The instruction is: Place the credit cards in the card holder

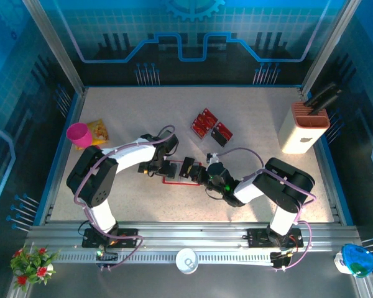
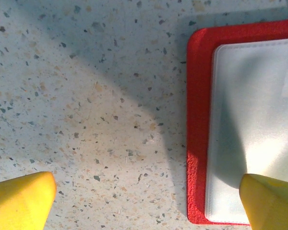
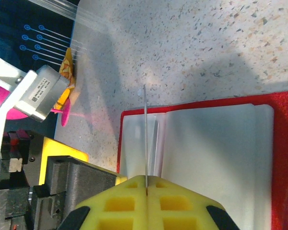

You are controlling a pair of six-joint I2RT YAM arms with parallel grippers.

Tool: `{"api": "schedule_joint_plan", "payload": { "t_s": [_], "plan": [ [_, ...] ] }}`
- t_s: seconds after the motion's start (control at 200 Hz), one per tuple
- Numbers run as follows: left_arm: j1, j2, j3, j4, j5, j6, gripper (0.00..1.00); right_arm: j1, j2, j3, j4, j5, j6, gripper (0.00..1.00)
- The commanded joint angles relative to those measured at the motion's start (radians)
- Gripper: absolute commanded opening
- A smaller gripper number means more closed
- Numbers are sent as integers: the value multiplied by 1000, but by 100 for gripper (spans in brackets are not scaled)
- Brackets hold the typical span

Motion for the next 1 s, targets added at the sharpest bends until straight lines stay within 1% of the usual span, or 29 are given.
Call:
{"api": "schedule_joint_plan", "payload": {
  "t_s": [0.0, 0.445, 0.645, 0.996],
  "plan": [
    [-6, 12, -22, -28, -10, -14, 99, 5, 5, 6, 45, 1, -15, 0],
    [-4, 14, -28, -23, -9, -14, 99, 6, 88, 14, 93, -17, 9, 0],
    [-6, 14, -25, -21, -7, -12, 99, 7, 97, 13, 96, -41, 13, 0],
    [-5, 18, -19, -17, -4, -12, 99, 9, 65, 12, -15, -86, 13, 0]
  ]
}}
